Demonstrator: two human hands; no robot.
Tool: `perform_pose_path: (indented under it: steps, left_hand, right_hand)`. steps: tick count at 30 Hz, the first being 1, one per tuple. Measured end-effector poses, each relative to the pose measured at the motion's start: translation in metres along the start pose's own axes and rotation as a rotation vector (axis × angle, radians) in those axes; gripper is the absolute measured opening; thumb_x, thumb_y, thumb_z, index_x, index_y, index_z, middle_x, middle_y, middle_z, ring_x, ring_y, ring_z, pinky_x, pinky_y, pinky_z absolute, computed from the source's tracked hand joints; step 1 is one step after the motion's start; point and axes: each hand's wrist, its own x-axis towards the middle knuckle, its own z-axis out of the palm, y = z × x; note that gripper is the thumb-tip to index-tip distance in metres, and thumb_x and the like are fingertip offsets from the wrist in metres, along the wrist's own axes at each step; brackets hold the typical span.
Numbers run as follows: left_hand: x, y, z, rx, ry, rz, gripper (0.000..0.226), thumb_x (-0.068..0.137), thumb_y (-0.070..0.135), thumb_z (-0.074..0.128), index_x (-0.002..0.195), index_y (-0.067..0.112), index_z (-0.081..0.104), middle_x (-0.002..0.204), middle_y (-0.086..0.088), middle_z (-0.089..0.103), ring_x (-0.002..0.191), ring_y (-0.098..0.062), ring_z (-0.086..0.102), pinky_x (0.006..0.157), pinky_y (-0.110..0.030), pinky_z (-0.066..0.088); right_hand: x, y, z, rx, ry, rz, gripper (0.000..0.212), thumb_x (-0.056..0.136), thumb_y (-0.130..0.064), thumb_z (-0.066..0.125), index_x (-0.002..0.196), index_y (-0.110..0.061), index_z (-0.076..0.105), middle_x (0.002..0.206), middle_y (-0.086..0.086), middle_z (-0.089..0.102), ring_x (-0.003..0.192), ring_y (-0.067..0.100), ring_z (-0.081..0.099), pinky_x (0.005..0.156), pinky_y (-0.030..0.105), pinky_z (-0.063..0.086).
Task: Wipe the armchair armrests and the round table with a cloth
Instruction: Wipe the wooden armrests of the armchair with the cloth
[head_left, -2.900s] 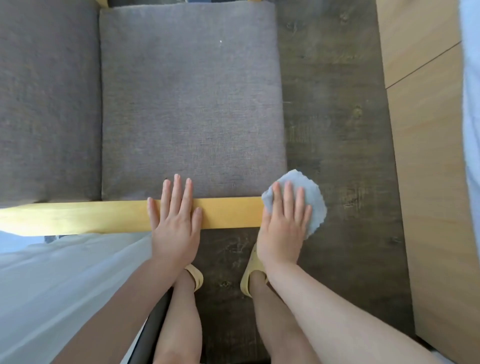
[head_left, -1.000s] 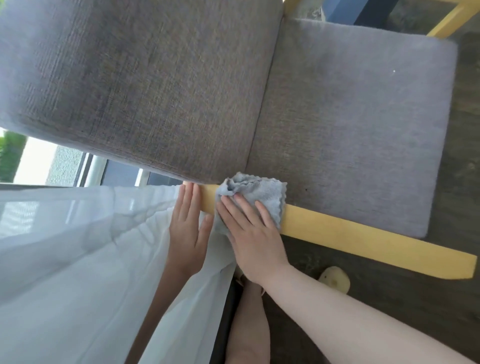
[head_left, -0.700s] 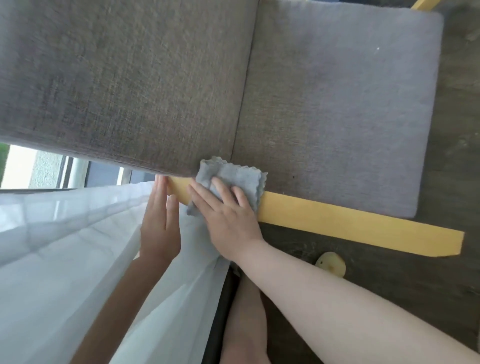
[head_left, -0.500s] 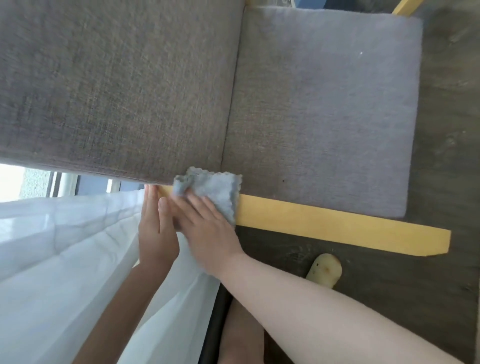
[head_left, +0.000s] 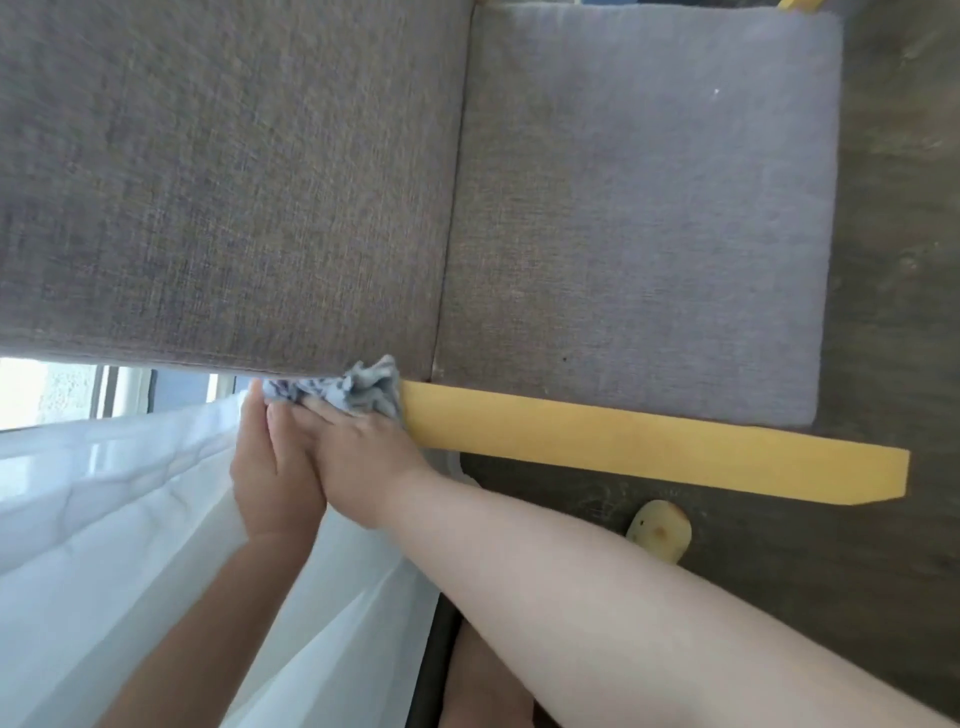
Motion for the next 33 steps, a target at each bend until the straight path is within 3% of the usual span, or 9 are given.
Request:
perform_pose_path:
  steps: [2,4,7,9,13,19,24,29,33]
  left_hand:
    - [0.001,0.002,-0.007,0.048,-0.023,0.034,0.039,0.095,0.038,0.025,0.119,0.023,0.053,0.107,0.001,0.063,0.100,-0.019,0.056,0.084,-0.037,0.041]
    - [-0.003,0.007,-0.007,0.054,-0.105,0.116,0.034,0.095,0.032,0.025,0.111,0.020,0.052,0.100,0.000,0.062,0.094,-0.020,0.056,0.078,-0.036,0.041]
    - [-0.015,0.005,0.009,0.096,-0.215,0.303,0.042,0.098,0.029,0.024,0.124,0.011,0.052,0.123,-0.006,0.054,0.118,-0.027,0.048,0.099,-0.046,0.039]
    - [-0.026,0.003,0.022,0.148,-0.202,0.318,0.054,0.099,0.035,0.022,0.143,0.009,0.039,0.152,-0.009,0.033,0.143,-0.024,0.023,0.117,-0.041,0.020]
    - [-0.046,0.013,0.046,0.212,-0.183,0.257,0.060,0.098,0.041,0.018,0.149,0.012,0.027,0.160,-0.011,0.010,0.148,-0.022,0.001,0.119,-0.042,0.008]
    - [-0.069,0.036,0.079,0.428,-0.229,0.265,0.063,0.096,0.046,0.008,0.153,0.019,0.013,0.161,-0.004,-0.004,0.147,-0.016,-0.012,0.118,-0.039,-0.008]
    - [-0.096,0.052,0.108,0.481,-0.385,0.396,0.063,0.096,0.047,0.009,0.153,0.019,0.008,0.160,0.004,-0.006,0.146,-0.013,-0.014,0.118,-0.042,-0.007]
    - [-0.126,0.074,0.142,0.578,-0.487,0.505,0.062,0.097,0.053,0.006,0.153,0.025,0.007,0.160,0.006,-0.006,0.146,-0.014,-0.015,0.118,-0.041,-0.010]
    - [-0.156,0.094,0.167,0.620,-0.560,0.569,0.058,0.099,0.050,0.011,0.152,0.029,0.004,0.160,0.005,-0.007,0.146,-0.016,-0.018,0.115,-0.041,-0.017]
  right_hand:
    - [0.012,0.003,-0.002,0.011,-0.088,0.062,0.052,0.100,-0.020,0.033,0.151,-0.021,0.023,0.154,-0.004,0.030,0.133,0.020,0.040,0.106,0.033,0.029]
    - [-0.002,0.009,0.002,0.001,-0.056,0.024,0.050,0.098,-0.019,0.038,0.147,-0.020,0.032,0.151,-0.004,0.037,0.135,0.018,0.038,0.109,0.033,0.030]
    - [-0.055,0.039,0.006,-0.174,0.035,0.030,0.052,0.094,-0.020,0.041,0.146,-0.017,0.036,0.150,-0.003,0.039,0.140,0.016,0.030,0.117,0.033,0.016]
    - [-0.101,0.066,0.004,-0.210,0.156,0.266,0.055,0.095,-0.022,0.043,0.149,-0.016,0.032,0.154,-0.001,0.033,0.143,0.016,0.024,0.117,0.035,0.014]
    - [-0.114,0.062,-0.003,-0.154,0.391,0.809,0.057,0.100,-0.026,0.030,0.154,-0.016,0.015,0.161,-0.001,0.009,0.148,0.018,0.004,0.118,0.040,0.007]
    - [-0.181,0.106,-0.010,-0.365,0.075,0.271,0.063,0.098,-0.025,0.041,0.154,-0.020,0.014,0.161,-0.006,0.009,0.148,0.016,0.005,0.119,0.039,0.008]
    - [-0.215,0.136,-0.032,-0.238,0.329,0.829,0.057,0.100,-0.031,0.030,0.154,-0.020,0.015,0.161,-0.004,0.009,0.148,0.016,0.004,0.118,0.042,0.011]
    - [-0.270,0.155,-0.033,-0.356,0.136,0.436,0.063,0.096,-0.018,0.037,0.154,-0.020,0.013,0.161,-0.005,0.008,0.148,0.016,0.003,0.118,0.041,0.012]
    - [-0.341,0.199,-0.056,-0.302,0.279,0.850,0.078,0.088,-0.008,0.065,0.152,-0.018,0.022,0.160,-0.002,0.015,0.148,0.020,0.010,0.118,0.045,0.021]
